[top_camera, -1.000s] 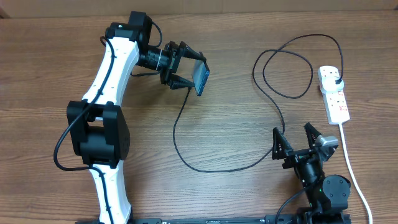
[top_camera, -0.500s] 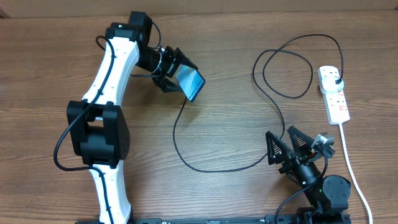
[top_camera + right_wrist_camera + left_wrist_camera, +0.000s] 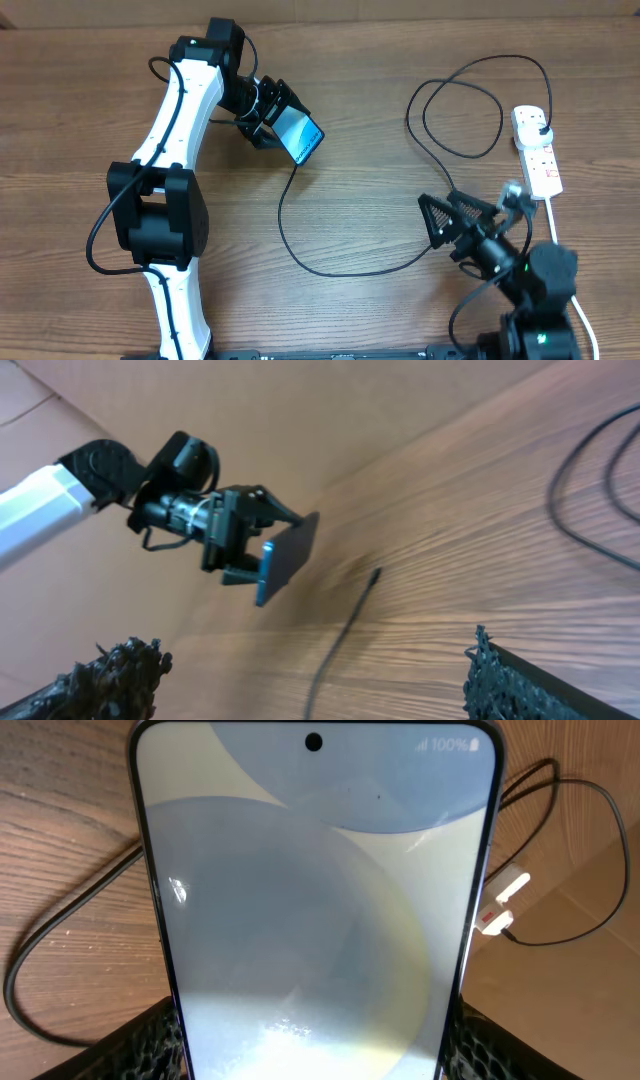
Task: Plug charger to phone and switch on socket
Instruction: 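Move the right gripper left toward the black cable end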
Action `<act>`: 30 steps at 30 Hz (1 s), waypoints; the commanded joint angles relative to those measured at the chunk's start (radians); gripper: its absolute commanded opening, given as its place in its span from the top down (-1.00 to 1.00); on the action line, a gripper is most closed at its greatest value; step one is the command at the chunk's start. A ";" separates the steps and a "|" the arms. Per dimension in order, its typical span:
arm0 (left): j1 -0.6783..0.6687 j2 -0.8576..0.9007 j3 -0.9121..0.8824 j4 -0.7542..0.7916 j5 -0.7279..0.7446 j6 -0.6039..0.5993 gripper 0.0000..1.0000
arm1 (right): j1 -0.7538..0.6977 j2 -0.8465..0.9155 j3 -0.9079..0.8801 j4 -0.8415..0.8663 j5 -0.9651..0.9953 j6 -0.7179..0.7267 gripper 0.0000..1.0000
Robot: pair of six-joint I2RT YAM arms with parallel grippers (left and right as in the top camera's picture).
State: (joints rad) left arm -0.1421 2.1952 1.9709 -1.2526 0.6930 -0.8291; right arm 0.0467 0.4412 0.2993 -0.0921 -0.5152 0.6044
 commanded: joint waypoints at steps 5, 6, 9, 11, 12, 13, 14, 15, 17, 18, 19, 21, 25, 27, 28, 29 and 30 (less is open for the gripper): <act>0.002 -0.008 0.033 0.000 0.010 -0.006 -0.01 | 0.005 0.445 0.336 -0.073 -0.250 0.005 -1.00; 0.002 -0.008 0.033 0.001 0.010 -0.006 -0.01 | 0.005 0.503 0.375 -0.095 -0.276 0.005 -1.00; 0.001 -0.008 0.033 0.001 0.010 -0.006 -0.01 | 0.005 0.670 0.467 -0.126 -0.366 0.005 -0.99; 0.001 -0.008 0.033 0.001 0.010 -0.006 -0.01 | 0.005 0.751 0.485 -0.090 -0.422 0.005 -1.00; 0.001 -0.008 0.033 0.001 0.010 -0.006 -0.01 | 0.005 0.795 0.486 -0.044 -0.445 0.006 -1.00; 0.001 -0.008 0.033 0.001 0.010 -0.006 -0.01 | 0.005 0.827 0.486 -0.009 -0.446 0.006 -1.00; 0.001 -0.008 0.033 0.001 0.010 -0.006 -0.01 | 0.005 0.864 0.486 0.018 -0.453 0.030 -1.00; 0.001 -0.008 0.033 0.001 0.010 -0.009 -0.01 | 0.005 0.892 0.486 0.033 -0.459 0.077 -1.00; 0.000 -0.008 0.033 0.001 0.009 -0.011 0.00 | 0.005 0.945 0.486 0.038 -0.458 0.176 -0.99; -0.003 -0.008 0.033 0.001 0.006 -0.017 0.00 | 0.005 0.975 0.486 0.058 -0.459 0.192 -1.00; -0.005 -0.008 0.033 0.002 0.005 -0.018 -0.01 | 0.007 0.997 0.486 0.065 -0.454 0.190 -1.00; -0.012 -0.008 0.033 0.006 -0.002 -0.027 -0.01 | 0.019 1.026 0.486 0.066 -0.420 0.169 -0.95; -0.035 -0.008 0.033 0.008 -0.051 -0.063 -0.01 | 0.084 1.048 0.486 0.059 -0.266 0.127 -0.86; -0.043 -0.008 0.033 0.008 -0.057 -0.065 -0.01 | 0.115 1.048 0.486 0.064 -0.206 0.127 -0.85; -0.048 -0.008 0.033 0.008 -0.062 -0.067 0.00 | 0.130 1.048 0.486 0.065 -0.183 0.127 -0.85; -0.054 -0.008 0.033 0.008 -0.070 -0.070 0.00 | 0.150 1.048 0.486 0.065 -0.151 0.127 -0.84; -0.059 -0.008 0.033 0.008 -0.075 -0.070 0.00 | 0.169 1.048 0.486 0.066 -0.122 0.127 -0.84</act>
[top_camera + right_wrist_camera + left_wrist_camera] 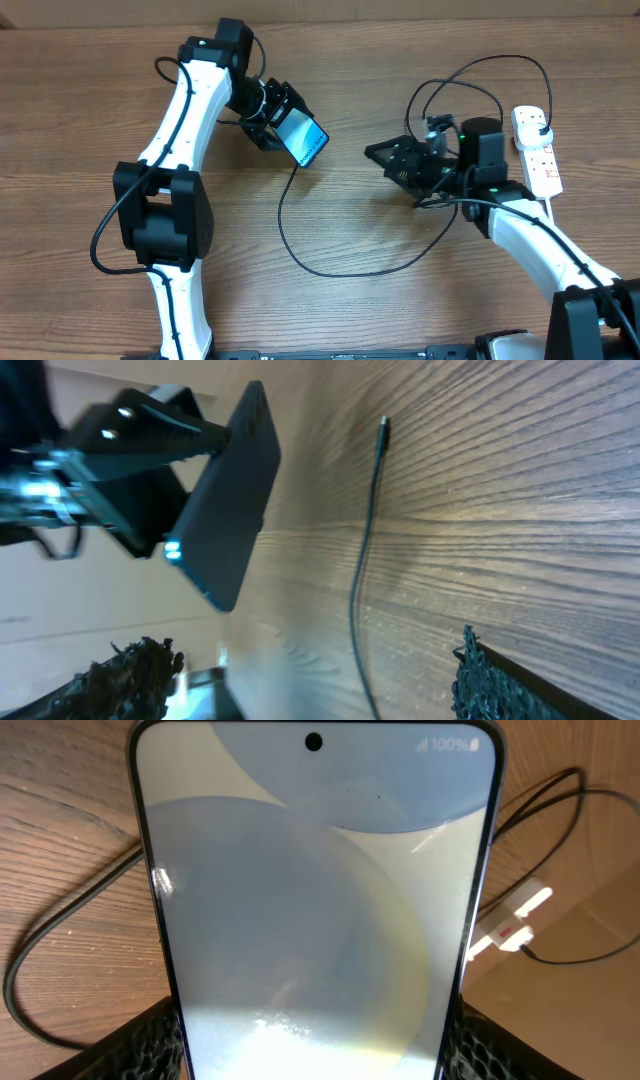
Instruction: Plug charger to phone and switch on socket
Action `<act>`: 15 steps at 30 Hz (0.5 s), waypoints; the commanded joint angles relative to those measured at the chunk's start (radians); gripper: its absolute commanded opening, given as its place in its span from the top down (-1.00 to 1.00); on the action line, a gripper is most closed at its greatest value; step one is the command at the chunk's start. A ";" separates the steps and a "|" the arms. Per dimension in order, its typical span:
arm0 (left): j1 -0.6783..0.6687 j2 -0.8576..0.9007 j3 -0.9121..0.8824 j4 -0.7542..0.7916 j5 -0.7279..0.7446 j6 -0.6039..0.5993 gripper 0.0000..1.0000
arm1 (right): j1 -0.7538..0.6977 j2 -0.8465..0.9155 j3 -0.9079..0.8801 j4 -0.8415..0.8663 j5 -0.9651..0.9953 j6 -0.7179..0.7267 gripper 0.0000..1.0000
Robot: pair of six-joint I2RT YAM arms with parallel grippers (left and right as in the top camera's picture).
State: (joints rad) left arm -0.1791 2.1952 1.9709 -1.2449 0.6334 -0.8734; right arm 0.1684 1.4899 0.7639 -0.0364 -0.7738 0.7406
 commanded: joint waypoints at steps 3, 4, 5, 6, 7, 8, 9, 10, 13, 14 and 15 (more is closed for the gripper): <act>-0.037 -0.008 0.033 0.001 -0.024 -0.034 0.01 | 0.097 0.000 0.021 0.019 0.197 -0.008 -0.82; -0.041 -0.008 0.033 0.001 -0.027 -0.040 0.00 | 0.109 0.000 0.021 0.026 0.208 -0.008 -0.80; -0.045 -0.008 0.033 0.001 -0.035 -0.045 0.00 | 0.120 0.000 0.021 0.036 0.216 -0.008 -0.80; -0.050 -0.008 0.033 0.001 -0.041 -0.046 0.00 | 0.129 0.000 0.021 0.050 0.216 -0.008 -0.78; -0.055 -0.008 0.033 0.002 -0.045 -0.048 -0.01 | 0.141 0.000 0.021 0.076 0.215 -0.008 -0.76; -0.057 -0.008 0.033 0.002 -0.048 -0.051 -0.01 | 0.146 -0.001 0.021 0.087 0.215 -0.008 -0.75; -0.059 -0.008 0.033 0.002 -0.054 -0.052 -0.01 | 0.148 -0.001 0.021 0.098 0.215 -0.007 -0.75; -0.060 -0.008 0.033 0.002 -0.062 -0.057 -0.01 | 0.151 -0.001 0.021 0.108 0.215 -0.005 -0.75; -0.060 -0.008 0.033 0.003 -0.069 -0.070 0.00 | 0.151 -0.001 0.021 0.140 0.204 0.000 -0.75; -0.060 -0.008 0.033 0.003 -0.068 -0.076 0.00 | 0.151 -0.001 0.021 0.140 0.206 0.006 -0.75; -0.060 -0.008 0.033 0.004 -0.068 -0.086 0.00 | 0.151 -0.001 0.021 0.140 0.212 0.020 -0.75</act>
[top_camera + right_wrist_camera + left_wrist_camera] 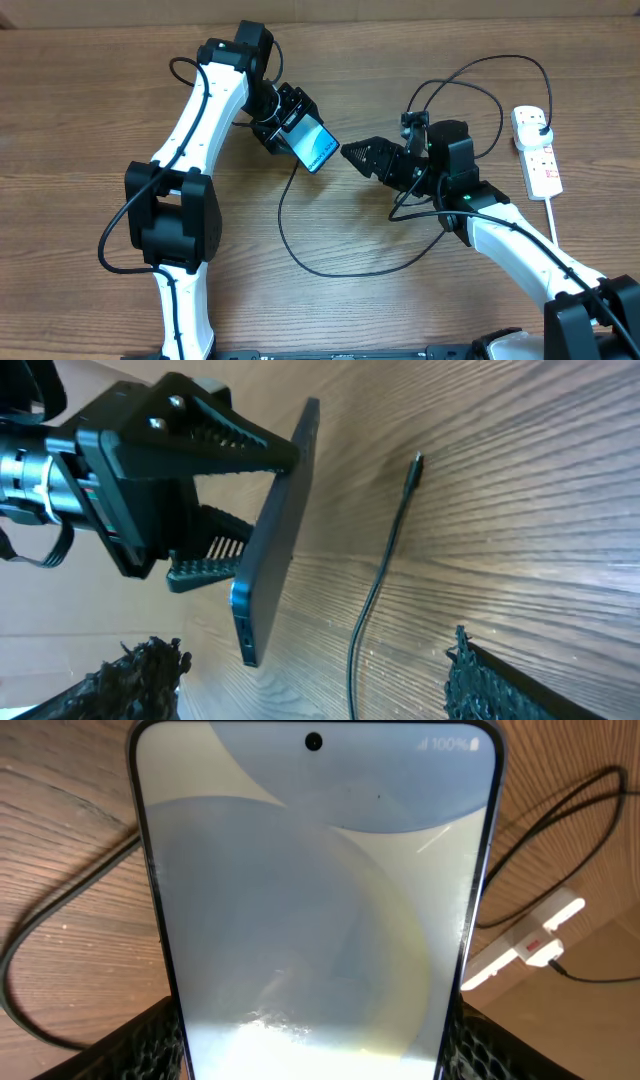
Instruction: Plug charger to phone and switch on socket
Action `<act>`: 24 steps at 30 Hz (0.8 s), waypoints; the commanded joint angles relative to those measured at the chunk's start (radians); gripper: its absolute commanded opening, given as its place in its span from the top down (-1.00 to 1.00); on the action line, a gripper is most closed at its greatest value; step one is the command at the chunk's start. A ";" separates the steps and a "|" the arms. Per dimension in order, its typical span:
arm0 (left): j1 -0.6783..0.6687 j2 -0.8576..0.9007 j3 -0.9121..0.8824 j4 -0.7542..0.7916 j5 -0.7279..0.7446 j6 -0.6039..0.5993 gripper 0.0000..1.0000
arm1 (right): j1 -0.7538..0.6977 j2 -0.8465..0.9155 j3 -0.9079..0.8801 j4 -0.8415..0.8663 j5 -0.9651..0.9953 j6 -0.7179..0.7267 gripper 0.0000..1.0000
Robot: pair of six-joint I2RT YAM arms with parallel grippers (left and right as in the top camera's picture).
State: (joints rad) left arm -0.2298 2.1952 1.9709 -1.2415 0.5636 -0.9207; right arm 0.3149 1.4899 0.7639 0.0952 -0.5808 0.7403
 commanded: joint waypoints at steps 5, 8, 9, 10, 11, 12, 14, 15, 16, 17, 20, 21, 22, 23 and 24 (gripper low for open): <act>-0.023 -0.008 0.033 0.001 0.002 -0.076 -0.01 | 0.029 0.000 0.021 0.005 0.089 0.078 -0.75; -0.039 -0.008 0.033 0.005 0.001 -0.083 -0.01 | 0.060 -0.001 0.021 0.005 0.142 0.113 -0.75; -0.045 -0.008 0.033 0.010 0.001 -0.083 -0.01 | 0.073 -0.001 0.021 0.005 0.163 0.126 -0.74; -0.048 -0.008 0.033 0.012 0.002 -0.083 -0.01 | 0.080 -0.001 0.021 0.005 0.169 0.128 -0.73; -0.055 -0.008 0.033 0.013 0.002 -0.091 0.00 | 0.092 -0.001 0.021 0.005 0.181 0.129 -0.70; -0.060 -0.008 0.033 0.013 0.002 -0.095 -0.01 | 0.100 0.000 0.021 0.005 0.189 0.132 -0.68; -0.066 -0.008 0.033 0.015 0.002 -0.106 -0.01 | 0.110 0.000 0.021 0.003 0.207 0.151 -0.63; -0.071 -0.008 0.033 0.016 0.002 -0.107 -0.01 | 0.112 0.000 0.021 0.001 0.219 0.163 -0.61; -0.074 -0.008 0.033 0.016 0.002 -0.113 -0.01 | 0.114 -0.001 0.021 0.000 0.228 0.179 -0.57; -0.079 -0.008 0.033 0.016 0.003 -0.116 -0.01 | 0.114 0.000 0.021 0.000 0.240 0.195 -0.52; -0.094 -0.008 0.033 0.016 0.006 -0.116 -0.01 | 0.117 0.000 0.021 -0.002 0.275 0.211 -0.45; -0.099 -0.008 0.033 0.016 0.006 -0.116 -0.01 | 0.118 0.000 0.021 -0.003 0.278 0.211 -0.41; -0.103 -0.008 0.033 0.016 0.005 -0.116 -0.01 | 0.118 0.000 0.021 -0.003 0.278 0.211 -0.39; -0.106 -0.008 0.033 0.016 0.005 -0.116 -0.01 | 0.118 0.000 0.021 -0.003 0.278 0.211 -0.37; -0.109 -0.008 0.033 0.016 0.005 -0.116 -0.01 | 0.118 0.000 0.021 -0.003 0.278 0.211 -0.34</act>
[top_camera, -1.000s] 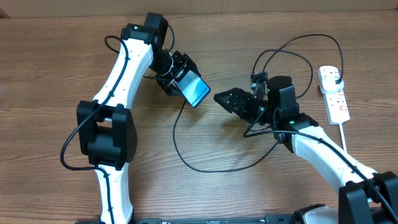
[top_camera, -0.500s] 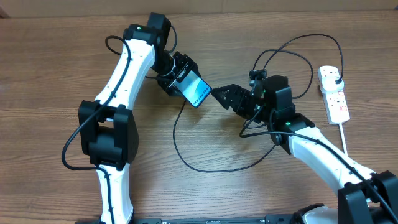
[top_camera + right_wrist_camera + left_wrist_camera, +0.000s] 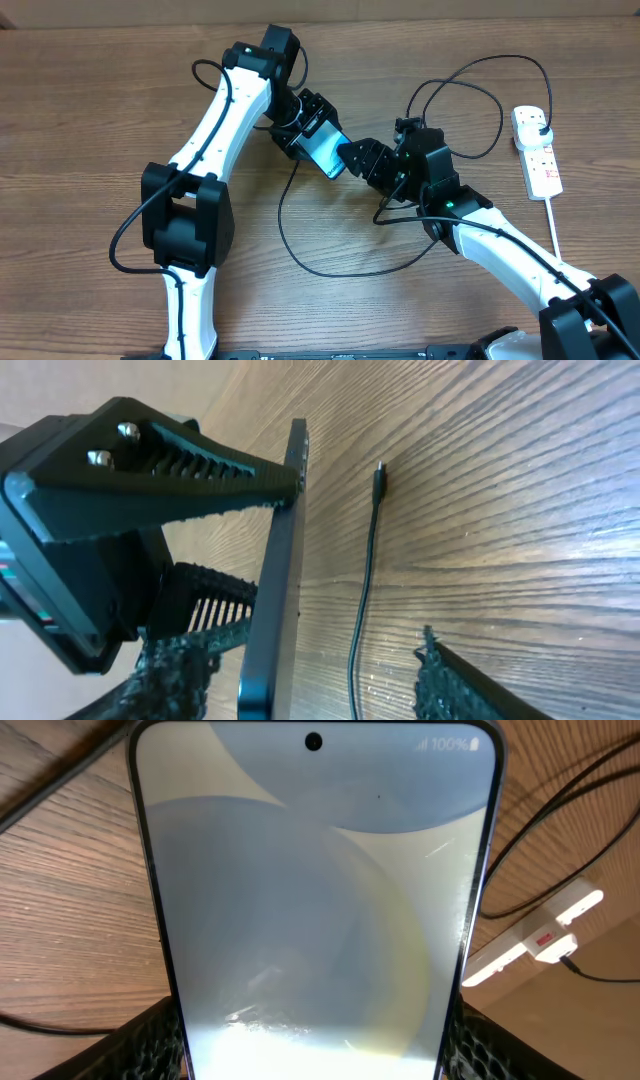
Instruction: Plug charger to phone and switch on socket
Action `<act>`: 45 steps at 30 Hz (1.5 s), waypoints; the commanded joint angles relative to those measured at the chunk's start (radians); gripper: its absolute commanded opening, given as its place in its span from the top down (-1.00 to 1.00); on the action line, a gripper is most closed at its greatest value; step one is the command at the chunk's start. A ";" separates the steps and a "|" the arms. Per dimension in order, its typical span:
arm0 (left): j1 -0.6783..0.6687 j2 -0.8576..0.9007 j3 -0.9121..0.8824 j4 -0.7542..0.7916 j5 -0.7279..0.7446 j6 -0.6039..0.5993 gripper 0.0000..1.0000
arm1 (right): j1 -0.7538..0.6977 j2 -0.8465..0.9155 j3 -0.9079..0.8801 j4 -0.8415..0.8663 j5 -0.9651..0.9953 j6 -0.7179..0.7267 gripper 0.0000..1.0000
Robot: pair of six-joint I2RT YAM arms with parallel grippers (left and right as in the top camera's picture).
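A phone [image 3: 326, 153] with a lit screen hangs tilted above the table, and my left gripper [image 3: 312, 135] is shut on it. It fills the left wrist view, phone [image 3: 315, 900]. My right gripper [image 3: 358, 160] is open just right of the phone. In the right wrist view the phone [image 3: 278, 600] is edge-on between the right fingertips [image 3: 462, 678]. The black charger cable [image 3: 300, 255] lies looped on the wood, its plug tip [image 3: 379, 472] bare on the table past the phone. The white power strip [image 3: 536, 152] is at the far right.
The cable's far loops [image 3: 455, 100] curl at the back right and run to a white plug in the strip's top socket [image 3: 540, 124]. The strip's white lead [image 3: 552, 225] runs toward the front edge. The strip [image 3: 535, 935] also shows behind the phone.
The left arm has brought the phone a little further right and toward the centre. The right gripper has come closer, its open fingers now on either side of the phone's end.
The left gripper has held the lit phone throughout, first at the back left of centre. The right gripper was open near the front right, then mid-table facing the phone, then closer as the phone came right. Now the two meet.
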State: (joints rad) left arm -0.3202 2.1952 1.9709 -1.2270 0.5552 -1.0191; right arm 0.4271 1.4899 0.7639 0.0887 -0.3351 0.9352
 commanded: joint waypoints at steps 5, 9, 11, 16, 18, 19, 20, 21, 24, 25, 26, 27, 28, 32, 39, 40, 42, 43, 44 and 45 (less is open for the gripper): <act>-0.028 -0.008 0.033 0.002 0.014 -0.029 -0.02 | 0.006 0.004 0.021 -0.016 0.051 0.016 -0.20; -0.028 -0.008 0.033 0.002 0.013 -0.029 -0.02 | 0.014 0.016 0.021 -0.014 0.055 0.039 -0.16; -0.028 -0.008 0.033 0.005 0.013 -0.029 -0.03 | 0.034 0.025 0.021 -0.003 0.082 0.048 -0.15; -0.028 -0.008 0.033 0.004 0.014 -0.029 -0.03 | 0.076 0.030 0.021 0.017 0.154 0.070 -0.08; -0.028 -0.008 0.033 0.004 0.014 -0.029 -0.04 | 0.087 0.031 0.021 0.016 0.190 0.093 -0.04; -0.028 -0.008 0.033 0.004 0.014 -0.029 -0.04 | 0.091 0.032 0.021 0.016 0.206 0.095 -0.01; -0.028 -0.008 0.033 0.004 0.014 -0.029 -0.05 | 0.095 0.034 0.021 0.020 0.215 0.095 0.02; -0.028 -0.008 0.033 0.002 0.014 -0.029 -0.05 | 0.097 0.041 0.021 0.024 0.223 0.111 0.05; -0.028 -0.008 0.033 0.000 0.014 -0.029 -0.05 | 0.099 0.059 0.021 0.052 0.222 0.117 0.11; -0.029 -0.008 0.033 0.000 0.014 -0.029 -0.05 | 0.101 0.065 0.021 0.063 0.223 0.116 0.12; -0.029 -0.008 0.033 0.000 0.018 -0.029 -0.06 | 0.104 0.072 0.021 0.081 0.222 0.116 0.13; -0.029 -0.008 0.033 0.000 0.020 -0.029 -0.05 | 0.105 0.074 0.021 0.088 0.222 0.116 0.14; -0.031 -0.008 0.033 0.000 0.021 -0.029 -0.06 | 0.109 0.077 0.021 0.103 0.223 0.116 0.16; -0.035 -0.008 0.033 0.000 0.021 -0.029 -0.05 | 0.111 0.077 0.021 0.113 0.230 0.116 0.21; -0.041 -0.008 0.033 0.001 0.021 -0.029 -0.06 | 0.112 0.078 0.021 0.113 0.230 0.118 0.37; -0.041 -0.008 0.033 0.001 0.021 -0.029 -0.07 | 0.114 0.078 0.021 0.113 0.230 0.125 0.37; -0.041 -0.008 0.033 0.001 0.021 -0.029 -0.06 | 0.119 0.078 0.021 0.117 0.230 0.141 0.37; -0.041 -0.008 0.033 0.001 0.021 -0.029 -0.06 | 0.122 0.078 0.021 0.120 0.230 0.142 0.37; -0.041 -0.008 0.033 0.001 0.021 -0.029 -0.06 | 0.125 0.078 0.021 0.124 0.230 0.142 0.38; -0.041 -0.008 0.033 0.001 0.021 -0.029 -0.06 | 0.128 0.078 0.021 0.127 0.230 0.142 0.37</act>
State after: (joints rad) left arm -0.3542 2.1952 1.9709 -1.2266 0.5560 -1.0412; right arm 0.5392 1.5627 0.7639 0.2020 -0.1200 1.0634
